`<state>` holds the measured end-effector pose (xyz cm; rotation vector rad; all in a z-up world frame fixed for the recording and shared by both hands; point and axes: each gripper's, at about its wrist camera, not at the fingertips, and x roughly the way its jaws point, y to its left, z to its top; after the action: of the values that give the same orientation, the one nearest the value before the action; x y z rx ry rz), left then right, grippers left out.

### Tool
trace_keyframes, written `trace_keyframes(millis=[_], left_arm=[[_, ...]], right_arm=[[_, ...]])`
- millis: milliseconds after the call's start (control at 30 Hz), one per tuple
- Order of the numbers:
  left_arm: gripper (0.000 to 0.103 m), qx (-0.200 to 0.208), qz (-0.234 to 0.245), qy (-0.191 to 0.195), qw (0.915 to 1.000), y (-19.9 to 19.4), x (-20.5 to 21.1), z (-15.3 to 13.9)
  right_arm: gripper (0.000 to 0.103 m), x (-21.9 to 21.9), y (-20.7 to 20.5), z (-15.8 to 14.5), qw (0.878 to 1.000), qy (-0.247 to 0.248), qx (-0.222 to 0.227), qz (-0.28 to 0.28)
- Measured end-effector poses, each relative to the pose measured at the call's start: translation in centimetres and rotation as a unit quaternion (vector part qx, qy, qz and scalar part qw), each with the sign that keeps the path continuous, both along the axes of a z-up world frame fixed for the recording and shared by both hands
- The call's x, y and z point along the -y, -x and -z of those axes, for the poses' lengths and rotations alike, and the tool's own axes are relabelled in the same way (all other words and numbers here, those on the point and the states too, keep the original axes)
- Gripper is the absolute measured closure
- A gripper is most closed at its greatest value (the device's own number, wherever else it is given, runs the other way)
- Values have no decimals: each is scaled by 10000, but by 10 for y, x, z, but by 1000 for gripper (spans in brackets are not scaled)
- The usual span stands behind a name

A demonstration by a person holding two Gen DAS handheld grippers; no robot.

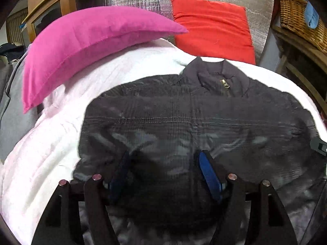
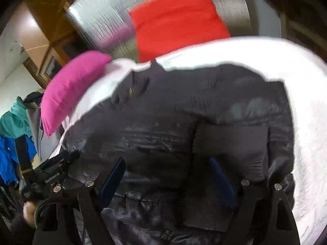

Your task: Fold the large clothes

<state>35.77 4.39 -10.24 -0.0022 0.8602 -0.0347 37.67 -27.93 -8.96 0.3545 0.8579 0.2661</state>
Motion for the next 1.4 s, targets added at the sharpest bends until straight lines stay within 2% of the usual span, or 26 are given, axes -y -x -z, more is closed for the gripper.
trace_keyframes(millis=[133,200,300,433,533,667,867,967,1067,1167,1300,1400], left_arm=[[30,385,23,36,9992,27,-3,-23],[30,330,28,144,9993,36,-2,-21],[30,179,71,78,9998,40,10,-6],[30,22,104,-255,9996,35,24,16],[29,-62,134,-376,9992,30,28,28],[27,-5,241,-595,9979,30,32,35],[26,-3,203,-675,9975,29,34,34],[25,-145,163,-533,9983,28,30,23],[25,-175,156,-73,9997,44,13,2],[25,54,109,-6,9999,77,-5,-17],[24,191,-41,79,9998,126,-31,-25],[23,125,-205,176,9996,144,-43,-22]], right_arm=[[17,-3,29,-37,9990,53,444,-76],[17,-7,38,-44,9986,108,516,-107],[17,-18,44,-43,9980,385,493,-117],[17,-36,35,-20,9946,946,387,-179],[16,-45,25,15,9871,1576,-35,-263],[16,-52,25,19,9811,1912,89,-294],[14,-53,22,21,9802,1954,13,-326],[14,-51,22,4,9839,1762,-75,-273],[14,-33,52,-30,9904,1333,338,-125],[14,-10,94,-53,9909,1223,562,40],[13,17,146,-56,9924,1072,576,199],[13,33,179,-45,9921,1116,464,344]])
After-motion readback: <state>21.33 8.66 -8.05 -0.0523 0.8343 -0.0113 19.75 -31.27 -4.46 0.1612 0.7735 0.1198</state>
